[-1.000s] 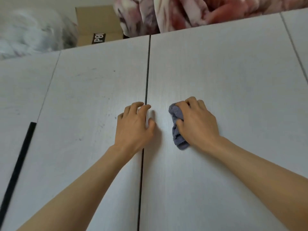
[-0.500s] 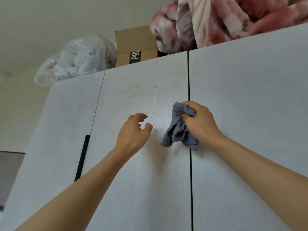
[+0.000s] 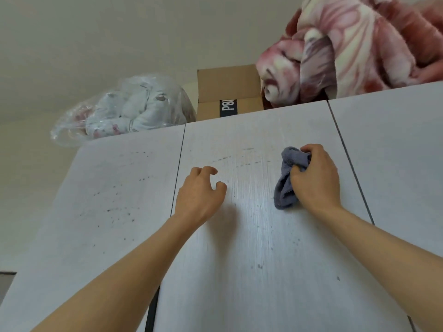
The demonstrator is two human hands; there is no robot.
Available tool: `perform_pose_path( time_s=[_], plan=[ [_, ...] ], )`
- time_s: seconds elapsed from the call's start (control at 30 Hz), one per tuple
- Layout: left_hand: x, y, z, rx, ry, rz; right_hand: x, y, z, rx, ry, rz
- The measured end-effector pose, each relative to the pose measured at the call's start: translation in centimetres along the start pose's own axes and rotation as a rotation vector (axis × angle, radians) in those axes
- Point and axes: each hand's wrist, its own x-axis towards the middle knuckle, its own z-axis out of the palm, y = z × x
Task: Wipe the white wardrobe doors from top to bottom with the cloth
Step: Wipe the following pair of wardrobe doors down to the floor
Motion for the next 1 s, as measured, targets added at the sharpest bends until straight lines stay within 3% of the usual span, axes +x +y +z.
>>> perform_pose_path(
  time_s=[0.27,0.43,0.63,0.73,0.83,0.9,1.0],
  plan=[
    [7.4,-5.2,0.7,0.080,0.077,0.201,5.3,-1.2,3.0,-0.471,0.367,-0.138],
    [10.1,-5.9,1.8,0.191,0.160,0.271,6.4,0.6,4.1,-0.451,0.317,0.073],
    [12.7,-7.1,1.5,0.117,0.192,0.154,6.8,0.8,6.8,-0.457,0.277,0.067],
    [13.0,-8.8,1.1,0.050,0.191,0.070,6.6,-1.8,10.1,-0.447,0.136,-0.090],
    [12.9,-10.5,0.9,0.093,0.215,0.063,4.0,-4.8,15.4,-0.343,-0.198,-0.439],
    [12.8,-11.0,1.0,0.111,0.228,0.061,3.0,-5.2,16.8,-0.380,-0.299,-0.640],
    [12.7,-11.0,1.4,0.147,0.239,0.079,4.6,-3.6,14.8,-0.553,-0.054,-0.770]
  ],
)
